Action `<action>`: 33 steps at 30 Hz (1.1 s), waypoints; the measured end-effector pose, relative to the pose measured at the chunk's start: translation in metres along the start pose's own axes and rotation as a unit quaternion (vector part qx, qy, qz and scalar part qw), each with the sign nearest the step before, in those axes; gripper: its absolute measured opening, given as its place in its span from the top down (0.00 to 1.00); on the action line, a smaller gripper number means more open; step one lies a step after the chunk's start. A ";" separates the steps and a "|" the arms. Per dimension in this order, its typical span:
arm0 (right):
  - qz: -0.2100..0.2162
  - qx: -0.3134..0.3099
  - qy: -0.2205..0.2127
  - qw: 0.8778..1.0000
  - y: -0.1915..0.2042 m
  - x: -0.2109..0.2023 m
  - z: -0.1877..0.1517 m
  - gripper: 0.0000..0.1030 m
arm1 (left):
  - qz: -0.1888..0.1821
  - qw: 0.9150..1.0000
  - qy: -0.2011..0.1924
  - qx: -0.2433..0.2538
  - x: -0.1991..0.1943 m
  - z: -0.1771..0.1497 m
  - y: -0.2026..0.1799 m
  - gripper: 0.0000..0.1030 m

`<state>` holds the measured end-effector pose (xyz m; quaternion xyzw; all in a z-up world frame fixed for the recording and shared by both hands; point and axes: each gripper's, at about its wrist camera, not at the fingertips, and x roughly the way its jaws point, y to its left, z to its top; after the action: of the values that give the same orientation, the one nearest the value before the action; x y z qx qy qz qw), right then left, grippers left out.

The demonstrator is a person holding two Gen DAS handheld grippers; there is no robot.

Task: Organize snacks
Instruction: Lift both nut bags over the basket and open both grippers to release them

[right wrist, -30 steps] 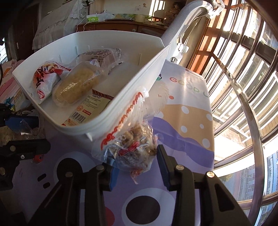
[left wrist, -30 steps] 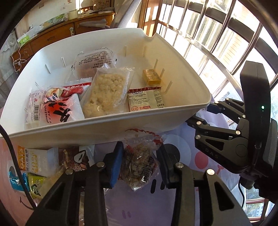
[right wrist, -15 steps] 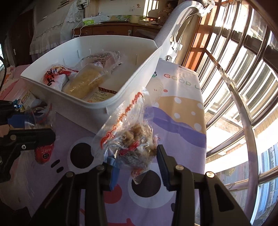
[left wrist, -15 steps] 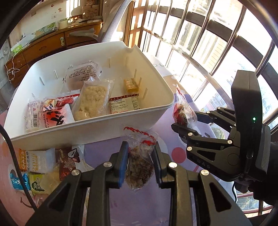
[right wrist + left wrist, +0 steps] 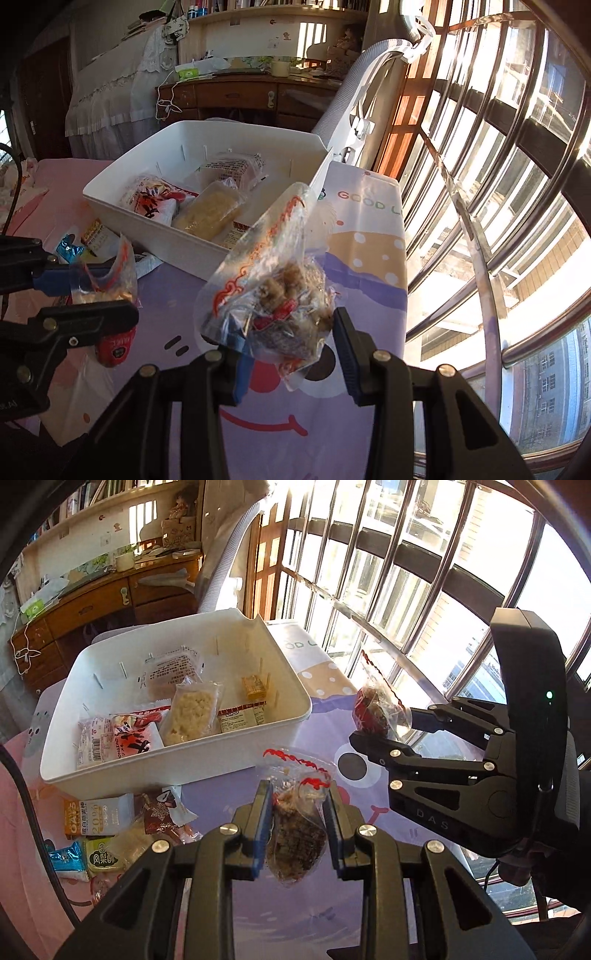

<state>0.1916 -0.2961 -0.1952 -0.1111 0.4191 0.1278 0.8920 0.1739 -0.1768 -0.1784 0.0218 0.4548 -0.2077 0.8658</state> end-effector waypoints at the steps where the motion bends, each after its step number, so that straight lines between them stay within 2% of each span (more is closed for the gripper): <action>1: 0.001 0.001 -0.001 1.000 0.001 -0.004 0.003 0.61 | -0.004 1.000 0.001 0.000 -0.006 0.001 0.000 0.75; 8: 0.022 0.010 0.013 1.000 0.010 -0.020 0.027 0.61 | 0.002 1.000 -0.007 -0.014 -0.044 0.021 0.015 0.75; 17: 0.067 0.058 0.028 0.996 0.017 -0.017 0.073 0.61 | 0.038 0.998 -0.041 -0.008 -0.080 0.057 0.059 0.75; 23: 0.067 0.100 0.049 0.992 0.021 0.000 0.098 0.61 | 0.040 0.999 -0.035 -0.010 -0.079 0.075 0.098 0.75; 33: 0.042 0.150 0.105 0.982 0.026 0.042 0.115 0.60 | 0.038 0.998 -0.024 -0.033 -0.055 0.098 0.163 0.75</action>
<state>0.2917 -0.2305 -0.1586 0.0294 0.5289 0.0884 0.8436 0.2845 -0.0316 -0.1021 0.0053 0.4397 -0.1600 0.8838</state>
